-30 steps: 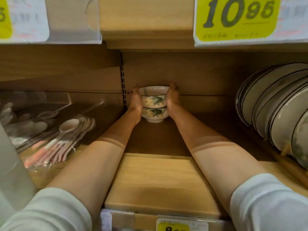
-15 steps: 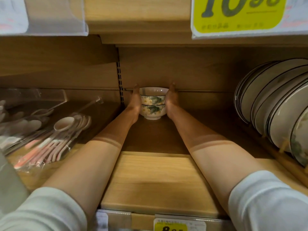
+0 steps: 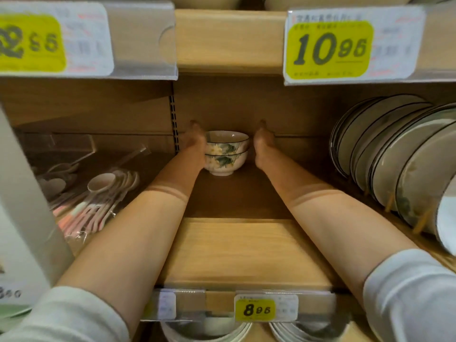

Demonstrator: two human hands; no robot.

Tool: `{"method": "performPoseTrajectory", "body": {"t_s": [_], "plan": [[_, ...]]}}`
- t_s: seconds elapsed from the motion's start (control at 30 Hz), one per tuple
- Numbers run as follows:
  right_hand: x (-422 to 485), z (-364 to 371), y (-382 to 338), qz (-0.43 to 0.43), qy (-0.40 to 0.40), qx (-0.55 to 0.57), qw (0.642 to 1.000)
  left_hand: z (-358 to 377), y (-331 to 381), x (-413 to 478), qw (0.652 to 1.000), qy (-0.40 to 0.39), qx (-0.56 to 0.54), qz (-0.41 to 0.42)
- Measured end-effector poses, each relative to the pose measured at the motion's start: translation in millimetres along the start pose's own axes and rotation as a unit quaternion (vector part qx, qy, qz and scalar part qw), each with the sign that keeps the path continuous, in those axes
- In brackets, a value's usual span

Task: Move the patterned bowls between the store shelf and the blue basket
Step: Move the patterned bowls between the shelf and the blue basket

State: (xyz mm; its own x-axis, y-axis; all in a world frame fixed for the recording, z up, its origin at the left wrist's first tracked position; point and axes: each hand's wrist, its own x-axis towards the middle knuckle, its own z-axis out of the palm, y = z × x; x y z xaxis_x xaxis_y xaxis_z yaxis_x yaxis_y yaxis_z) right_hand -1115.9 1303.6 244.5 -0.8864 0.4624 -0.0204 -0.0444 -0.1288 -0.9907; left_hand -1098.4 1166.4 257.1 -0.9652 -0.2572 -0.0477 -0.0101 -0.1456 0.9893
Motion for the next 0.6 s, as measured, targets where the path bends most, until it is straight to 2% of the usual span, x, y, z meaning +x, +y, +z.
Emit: {"method": "performPoseTrajectory", "body": {"t_s": [0.23,0.43,0.53,0.6], "plan": [[-75,-39,-18,0.05,-0.011,0.06,0.997,-17,16,-81,0.996,-0.073,-0.037,-0.046],[-166,-83,-12,0.04,-0.035,0.094,0.994,-59,7,-158,0.988,-0.141,-0.059,-0.027],[-207,-109,-1,-0.007,-0.081,0.108,0.991,-86,-7,-201,0.98,-0.189,-0.058,0.023],[-229,-128,9,-0.02,-0.087,0.106,0.99,-106,-14,-227,0.978,-0.192,-0.053,0.058]]}}
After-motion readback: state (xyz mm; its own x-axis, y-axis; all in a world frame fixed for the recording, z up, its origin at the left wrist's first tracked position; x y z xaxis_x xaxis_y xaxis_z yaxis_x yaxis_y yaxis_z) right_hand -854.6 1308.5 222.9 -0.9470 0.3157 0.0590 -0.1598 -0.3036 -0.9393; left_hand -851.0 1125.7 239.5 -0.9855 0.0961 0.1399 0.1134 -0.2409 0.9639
